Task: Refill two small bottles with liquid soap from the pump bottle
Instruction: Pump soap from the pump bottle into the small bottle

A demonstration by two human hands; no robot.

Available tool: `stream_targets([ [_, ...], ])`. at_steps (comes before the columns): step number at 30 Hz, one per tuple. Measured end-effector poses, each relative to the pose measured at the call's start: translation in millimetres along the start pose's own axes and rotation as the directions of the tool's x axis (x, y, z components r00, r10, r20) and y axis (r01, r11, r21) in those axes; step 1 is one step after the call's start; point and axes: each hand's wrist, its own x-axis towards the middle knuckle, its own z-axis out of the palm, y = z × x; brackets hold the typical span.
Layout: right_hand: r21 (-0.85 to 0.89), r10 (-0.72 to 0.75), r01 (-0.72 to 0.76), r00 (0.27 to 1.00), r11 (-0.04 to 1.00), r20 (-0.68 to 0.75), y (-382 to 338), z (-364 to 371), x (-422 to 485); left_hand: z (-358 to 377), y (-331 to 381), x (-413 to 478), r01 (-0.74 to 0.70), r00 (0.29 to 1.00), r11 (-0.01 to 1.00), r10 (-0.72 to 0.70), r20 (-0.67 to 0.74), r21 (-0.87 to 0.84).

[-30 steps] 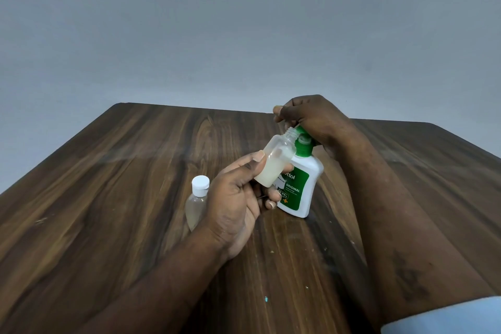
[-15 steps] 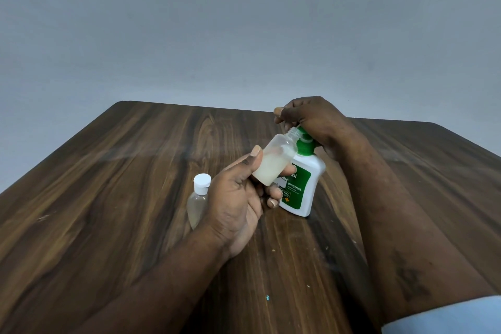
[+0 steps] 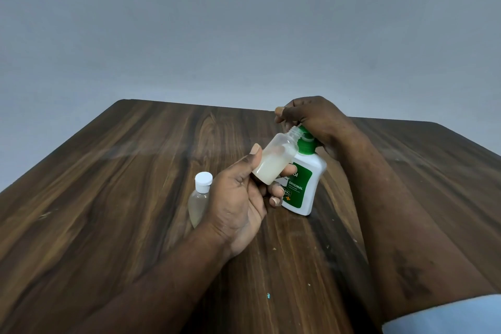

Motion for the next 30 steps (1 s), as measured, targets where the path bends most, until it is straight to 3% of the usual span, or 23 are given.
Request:
stream_targets([
  [30, -0.022, -0.002, 0.002, 1.000, 1.000, -0.001, -3.6, -2.1, -1.8, -1.8, 0.4, 0.8, 0.004, 0.999, 1.000, -0.004, 0.037, -0.015],
])
